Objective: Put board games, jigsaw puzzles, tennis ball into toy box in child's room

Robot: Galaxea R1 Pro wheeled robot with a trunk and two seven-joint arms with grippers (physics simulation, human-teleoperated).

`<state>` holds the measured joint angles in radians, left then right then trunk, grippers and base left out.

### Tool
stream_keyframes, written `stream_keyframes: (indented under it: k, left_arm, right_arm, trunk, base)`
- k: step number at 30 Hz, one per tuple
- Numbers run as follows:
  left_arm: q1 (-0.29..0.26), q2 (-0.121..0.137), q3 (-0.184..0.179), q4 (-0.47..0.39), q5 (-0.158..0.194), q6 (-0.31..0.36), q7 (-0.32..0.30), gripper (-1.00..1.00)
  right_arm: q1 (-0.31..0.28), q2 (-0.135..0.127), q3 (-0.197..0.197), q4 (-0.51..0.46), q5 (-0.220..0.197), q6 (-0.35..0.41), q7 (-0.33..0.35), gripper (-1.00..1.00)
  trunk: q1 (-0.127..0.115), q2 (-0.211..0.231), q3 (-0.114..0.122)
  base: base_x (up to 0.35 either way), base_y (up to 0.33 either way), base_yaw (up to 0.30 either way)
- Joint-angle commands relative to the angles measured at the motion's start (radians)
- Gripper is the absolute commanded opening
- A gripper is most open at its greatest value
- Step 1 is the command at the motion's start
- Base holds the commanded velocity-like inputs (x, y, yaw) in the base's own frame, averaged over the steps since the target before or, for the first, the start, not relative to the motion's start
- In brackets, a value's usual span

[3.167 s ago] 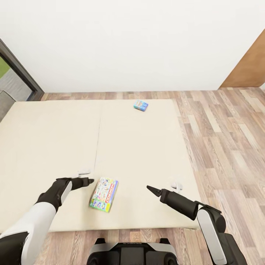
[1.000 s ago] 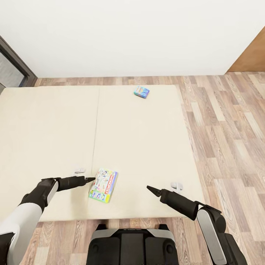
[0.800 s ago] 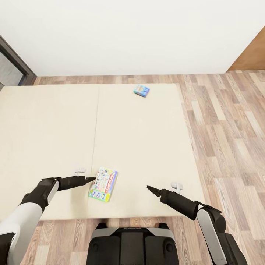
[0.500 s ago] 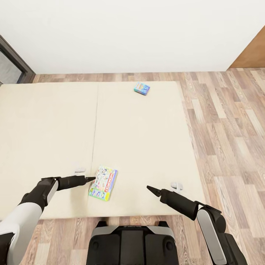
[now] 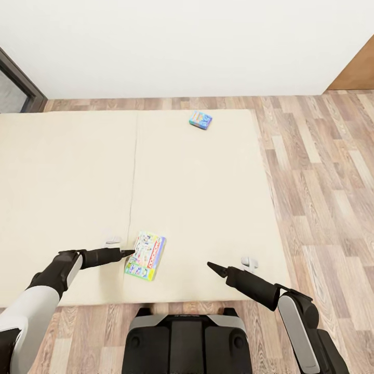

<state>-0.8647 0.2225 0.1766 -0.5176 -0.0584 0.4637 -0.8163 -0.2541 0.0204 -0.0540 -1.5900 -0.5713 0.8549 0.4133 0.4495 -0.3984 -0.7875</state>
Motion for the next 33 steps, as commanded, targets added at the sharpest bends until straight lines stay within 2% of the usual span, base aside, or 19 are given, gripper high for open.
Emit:
stream_keyframes:
  k: [1, 16, 33]
  left_arm:
    - [0.000, 0.000, 0.007, -0.001, -0.006, 0.008, -0.007, 1.00]
    - [-0.001, 0.001, 0.007, -0.013, -0.006, 0.010, -0.006, 1.00]
    - [0.000, -0.003, 0.006, -0.013, -0.008, 0.009, 0.005, 1.00]
  right_arm:
    - [-0.001, 0.001, -0.003, -0.001, 0.002, 0.006, 0.005, 1.00]
    - [0.000, 0.003, -0.001, -0.001, 0.002, 0.004, 0.004, 1.00]
    - [-0.001, 0.003, -0.001, 0.023, 0.003, 0.001, -0.001, 1.00]
  trunk:
    - [0.000, -0.002, -0.003]
    - [0.000, -0.002, -0.026]
    - [0.000, -0.002, -0.028]
  base:
    - [0.000, 0.000, 0.000]
    - [0.000, 0.000, 0.000]
    - [0.000, 0.000, 0.000]
